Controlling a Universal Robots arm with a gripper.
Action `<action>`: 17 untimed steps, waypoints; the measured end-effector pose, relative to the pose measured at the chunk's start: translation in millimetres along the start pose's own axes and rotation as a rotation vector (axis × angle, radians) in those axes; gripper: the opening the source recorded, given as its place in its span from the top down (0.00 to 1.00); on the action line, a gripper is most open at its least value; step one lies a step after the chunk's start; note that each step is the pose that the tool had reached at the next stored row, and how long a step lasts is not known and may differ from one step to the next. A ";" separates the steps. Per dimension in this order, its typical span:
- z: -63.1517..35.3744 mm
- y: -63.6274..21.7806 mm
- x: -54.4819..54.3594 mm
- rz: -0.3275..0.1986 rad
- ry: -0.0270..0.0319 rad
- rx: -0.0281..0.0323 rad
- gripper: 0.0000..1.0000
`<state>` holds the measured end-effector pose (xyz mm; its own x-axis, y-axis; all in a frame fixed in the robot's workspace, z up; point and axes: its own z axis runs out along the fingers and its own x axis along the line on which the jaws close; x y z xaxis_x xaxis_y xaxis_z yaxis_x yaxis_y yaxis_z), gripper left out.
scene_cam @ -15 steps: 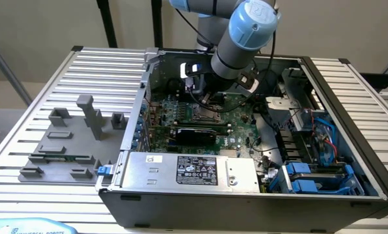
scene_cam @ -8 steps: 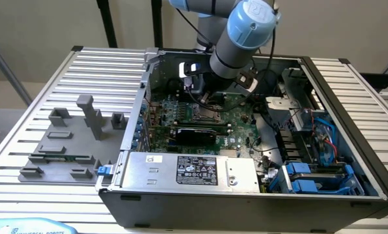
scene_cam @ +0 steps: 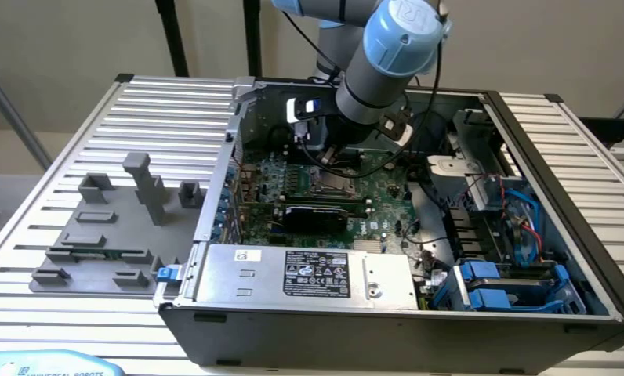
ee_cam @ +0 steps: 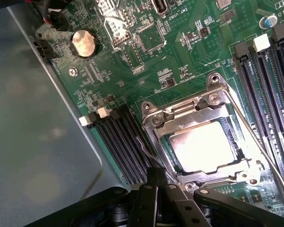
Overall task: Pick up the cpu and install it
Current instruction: 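Install the first cpu locking lever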
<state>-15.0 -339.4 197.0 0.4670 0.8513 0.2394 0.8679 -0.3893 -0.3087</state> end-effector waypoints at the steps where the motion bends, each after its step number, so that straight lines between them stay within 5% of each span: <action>1: 0.0 0.0 0.0 0.000 -0.0001 0.0000 0.89; 10: -0.1 1.3 0.8 -0.001 -0.0024 -0.0014 0.89; 17: 0.1 1.4 0.6 0.000 -0.0164 -0.0152 0.89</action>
<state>-13.6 -339.4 196.7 0.4645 0.8567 0.2241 0.8702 -0.3947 -0.2947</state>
